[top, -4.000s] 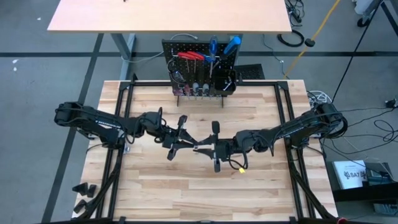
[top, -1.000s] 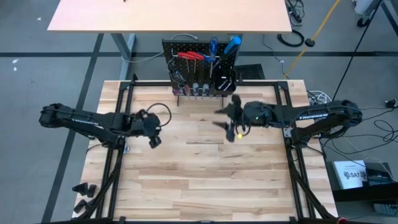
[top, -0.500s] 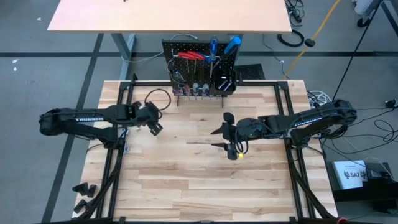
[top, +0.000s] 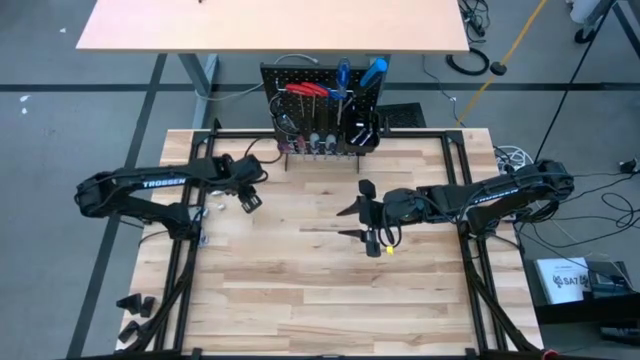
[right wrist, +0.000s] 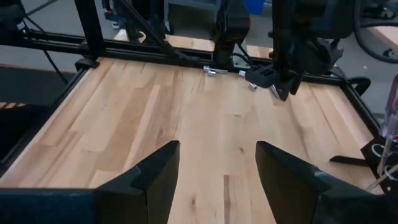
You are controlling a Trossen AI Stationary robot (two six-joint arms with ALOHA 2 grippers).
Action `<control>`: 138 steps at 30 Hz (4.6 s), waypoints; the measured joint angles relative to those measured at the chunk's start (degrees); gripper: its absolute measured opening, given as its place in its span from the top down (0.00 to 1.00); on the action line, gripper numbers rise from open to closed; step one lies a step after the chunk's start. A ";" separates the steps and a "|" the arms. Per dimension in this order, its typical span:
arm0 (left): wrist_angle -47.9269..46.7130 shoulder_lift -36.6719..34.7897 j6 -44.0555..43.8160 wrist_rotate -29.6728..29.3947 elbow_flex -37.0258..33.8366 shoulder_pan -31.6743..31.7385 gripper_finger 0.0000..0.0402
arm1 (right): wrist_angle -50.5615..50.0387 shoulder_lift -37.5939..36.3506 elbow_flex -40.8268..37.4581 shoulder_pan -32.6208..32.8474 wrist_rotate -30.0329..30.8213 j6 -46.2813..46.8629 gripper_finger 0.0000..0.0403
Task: Hang tools onto peg board
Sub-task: Put the extension bar into the black bin on the peg board
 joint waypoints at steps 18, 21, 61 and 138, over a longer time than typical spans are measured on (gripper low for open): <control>-0.69 0.21 6.35 4.57 0.00 0.81 0.63 | -1.00 0.00 0.00 0.11 -0.29 2.53 0.49; -0.72 0.21 6.64 4.61 0.00 1.54 0.63 | -1.01 0.00 0.00 0.11 -0.29 2.53 0.49; -12.77 10.56 -8.87 2.37 -0.83 17.47 0.63 | -1.06 4.22 -0.02 0.11 -0.29 1.20 0.49; 32.27 6.14 2.63 44.29 9.42 -24.05 0.90 | -3.64 4.17 -0.02 0.11 -0.27 4.72 0.49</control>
